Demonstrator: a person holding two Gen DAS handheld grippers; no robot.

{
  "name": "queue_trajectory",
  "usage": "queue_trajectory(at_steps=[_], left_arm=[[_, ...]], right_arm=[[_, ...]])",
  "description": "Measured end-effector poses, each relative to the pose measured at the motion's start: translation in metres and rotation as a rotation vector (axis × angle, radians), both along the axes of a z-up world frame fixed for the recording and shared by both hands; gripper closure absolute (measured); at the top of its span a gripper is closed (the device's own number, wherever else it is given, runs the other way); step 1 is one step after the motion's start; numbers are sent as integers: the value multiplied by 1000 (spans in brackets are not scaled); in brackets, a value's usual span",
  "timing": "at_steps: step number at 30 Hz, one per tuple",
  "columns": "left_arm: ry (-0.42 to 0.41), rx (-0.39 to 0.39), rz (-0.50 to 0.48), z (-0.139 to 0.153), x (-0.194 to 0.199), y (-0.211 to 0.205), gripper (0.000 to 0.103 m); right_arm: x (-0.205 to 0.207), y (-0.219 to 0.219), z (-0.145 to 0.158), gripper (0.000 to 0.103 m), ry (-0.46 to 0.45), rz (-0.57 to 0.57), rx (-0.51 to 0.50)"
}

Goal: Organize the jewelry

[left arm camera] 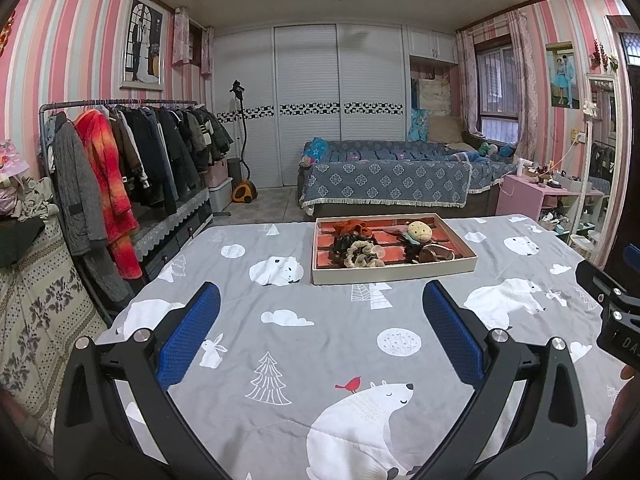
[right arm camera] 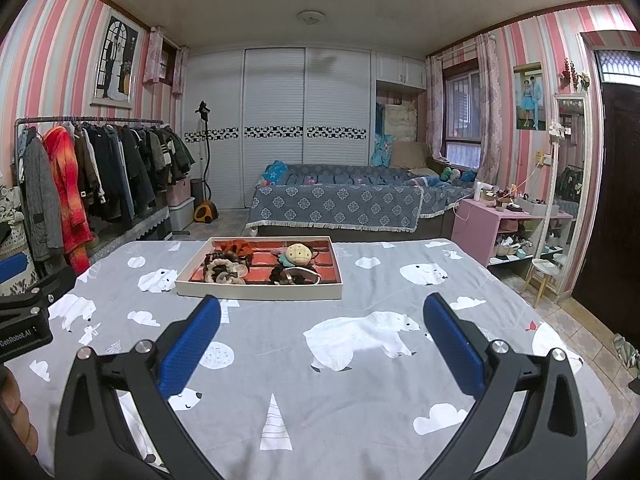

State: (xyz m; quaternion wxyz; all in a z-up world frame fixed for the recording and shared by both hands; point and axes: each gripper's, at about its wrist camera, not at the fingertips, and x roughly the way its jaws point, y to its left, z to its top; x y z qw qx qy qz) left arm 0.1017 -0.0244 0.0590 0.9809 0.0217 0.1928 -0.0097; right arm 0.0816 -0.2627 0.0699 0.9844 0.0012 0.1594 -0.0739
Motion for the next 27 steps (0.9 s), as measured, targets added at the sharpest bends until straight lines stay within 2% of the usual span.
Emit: queue_trajectory(at_steps=[27], left_arm=[[10,2,-7,2,0,-1,5]], right_arm=[[-1,-1,0,4,1,3,1]])
